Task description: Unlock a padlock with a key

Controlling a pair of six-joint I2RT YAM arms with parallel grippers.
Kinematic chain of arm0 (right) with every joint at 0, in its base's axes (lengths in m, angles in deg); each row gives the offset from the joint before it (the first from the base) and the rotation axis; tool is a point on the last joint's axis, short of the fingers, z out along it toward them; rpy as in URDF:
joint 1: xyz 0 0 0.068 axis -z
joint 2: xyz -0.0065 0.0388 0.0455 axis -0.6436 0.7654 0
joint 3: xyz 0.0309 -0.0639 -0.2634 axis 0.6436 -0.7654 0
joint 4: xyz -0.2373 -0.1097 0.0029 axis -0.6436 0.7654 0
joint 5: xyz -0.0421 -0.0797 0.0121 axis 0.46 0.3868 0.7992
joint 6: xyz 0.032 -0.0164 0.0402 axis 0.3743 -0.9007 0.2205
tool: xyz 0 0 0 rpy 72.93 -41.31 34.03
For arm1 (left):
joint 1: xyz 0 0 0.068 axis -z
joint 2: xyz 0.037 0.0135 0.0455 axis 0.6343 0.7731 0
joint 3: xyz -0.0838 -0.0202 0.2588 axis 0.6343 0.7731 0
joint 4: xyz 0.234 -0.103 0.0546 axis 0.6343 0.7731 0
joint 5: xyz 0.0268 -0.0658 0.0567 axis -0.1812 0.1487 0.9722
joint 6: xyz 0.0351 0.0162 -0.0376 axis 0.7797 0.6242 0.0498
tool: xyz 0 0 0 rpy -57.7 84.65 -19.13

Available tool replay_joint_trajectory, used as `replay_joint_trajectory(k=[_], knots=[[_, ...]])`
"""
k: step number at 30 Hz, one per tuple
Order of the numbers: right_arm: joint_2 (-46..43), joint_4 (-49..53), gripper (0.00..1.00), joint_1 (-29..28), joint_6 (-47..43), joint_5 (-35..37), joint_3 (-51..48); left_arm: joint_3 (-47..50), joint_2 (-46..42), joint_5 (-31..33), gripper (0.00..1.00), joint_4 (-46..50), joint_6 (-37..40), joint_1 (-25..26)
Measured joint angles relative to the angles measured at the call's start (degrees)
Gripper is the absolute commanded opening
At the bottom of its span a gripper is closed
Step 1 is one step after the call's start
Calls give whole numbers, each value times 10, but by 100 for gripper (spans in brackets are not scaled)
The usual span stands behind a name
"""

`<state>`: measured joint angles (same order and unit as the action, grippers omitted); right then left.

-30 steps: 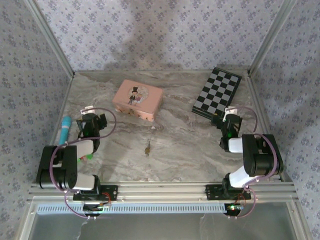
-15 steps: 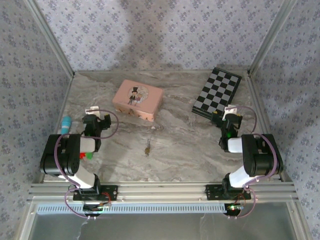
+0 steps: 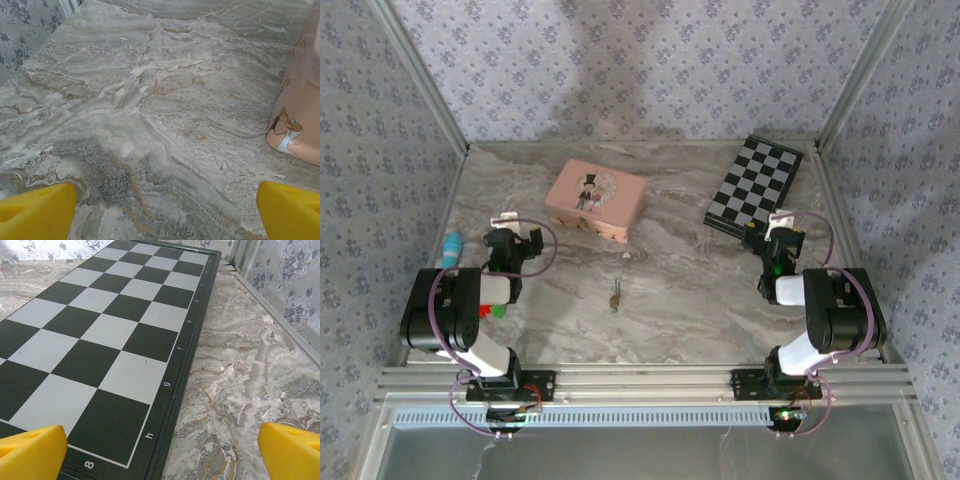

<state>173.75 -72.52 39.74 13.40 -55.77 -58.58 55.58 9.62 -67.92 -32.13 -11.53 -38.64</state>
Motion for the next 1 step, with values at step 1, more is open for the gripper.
replay_joint_trajectory(k=[1], knots=[[0, 0, 100, 0, 0, 0, 0, 0, 0, 0, 93, 0, 0, 0]])
